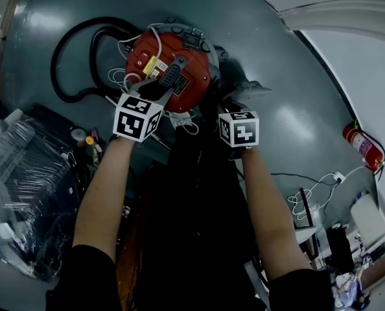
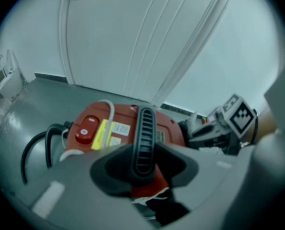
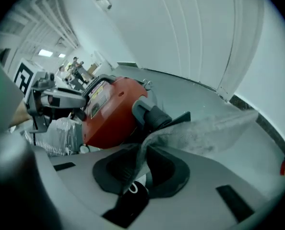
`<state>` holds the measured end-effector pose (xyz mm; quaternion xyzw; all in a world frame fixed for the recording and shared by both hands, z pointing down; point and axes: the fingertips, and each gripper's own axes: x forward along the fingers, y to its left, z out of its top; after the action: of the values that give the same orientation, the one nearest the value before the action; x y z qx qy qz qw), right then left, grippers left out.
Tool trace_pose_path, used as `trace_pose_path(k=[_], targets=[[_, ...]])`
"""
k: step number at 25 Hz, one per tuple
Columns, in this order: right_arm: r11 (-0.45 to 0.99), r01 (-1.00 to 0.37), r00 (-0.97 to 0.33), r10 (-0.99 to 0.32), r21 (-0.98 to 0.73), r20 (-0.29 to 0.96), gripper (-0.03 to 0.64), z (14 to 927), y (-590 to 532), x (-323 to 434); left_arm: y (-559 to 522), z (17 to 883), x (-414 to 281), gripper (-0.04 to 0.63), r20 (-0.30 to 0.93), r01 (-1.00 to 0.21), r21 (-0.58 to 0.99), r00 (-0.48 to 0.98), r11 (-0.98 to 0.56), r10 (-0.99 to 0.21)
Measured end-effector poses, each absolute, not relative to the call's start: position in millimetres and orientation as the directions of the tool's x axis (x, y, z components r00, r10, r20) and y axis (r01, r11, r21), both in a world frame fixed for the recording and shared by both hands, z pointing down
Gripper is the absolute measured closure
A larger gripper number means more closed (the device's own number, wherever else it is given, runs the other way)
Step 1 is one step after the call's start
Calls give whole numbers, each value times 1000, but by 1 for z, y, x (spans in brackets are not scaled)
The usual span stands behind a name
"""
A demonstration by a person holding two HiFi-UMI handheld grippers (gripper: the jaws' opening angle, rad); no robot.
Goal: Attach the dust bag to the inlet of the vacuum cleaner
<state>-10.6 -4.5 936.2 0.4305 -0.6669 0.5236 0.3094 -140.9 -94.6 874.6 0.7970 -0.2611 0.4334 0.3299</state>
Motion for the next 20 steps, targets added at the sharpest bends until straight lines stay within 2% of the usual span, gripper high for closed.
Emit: trace_pose_path(k=[3, 5, 6, 8, 9, 12, 16, 20], targets=[[13, -897, -424, -303, -442, 853, 484, 914, -5, -11, -95, 872, -143, 439, 875, -718, 242, 453, -653, -174], [-2, -913, -380, -367, -409, 849, 469, 896, -5, -6, -94, 865, -145, 436, 883, -725, 173, 414, -666, -222], [-13, -923, -349, -400, -386, 848, 473, 887, -6, -1, -94, 859, -146, 439, 882, -729, 138, 398, -671, -252], [-38, -938, -294, -443, -346, 847, 608, 869, -7, 10, -96, 842, -149, 492, 866, -761, 81, 373, -644, -332], [-44, -941, -280, -452, -334, 847, 618, 861, -7, 15, -97, 833, -152, 595, 853, -787, 72, 367, -612, -371], [-36, -950, -260, -467, -312, 845, 618, 843, -13, 21, -94, 811, -151, 597, 827, -827, 139, 399, -545, -395], [-14, -960, -235, -505, -280, 831, 618, 808, -29, 24, -86, 782, -136, 598, 811, -810, 207, 455, -548, -367], [9, -961, -232, -576, -277, 784, 618, 744, -48, 20, -91, 725, -118, 598, 774, -814, 253, 495, -523, -396]])
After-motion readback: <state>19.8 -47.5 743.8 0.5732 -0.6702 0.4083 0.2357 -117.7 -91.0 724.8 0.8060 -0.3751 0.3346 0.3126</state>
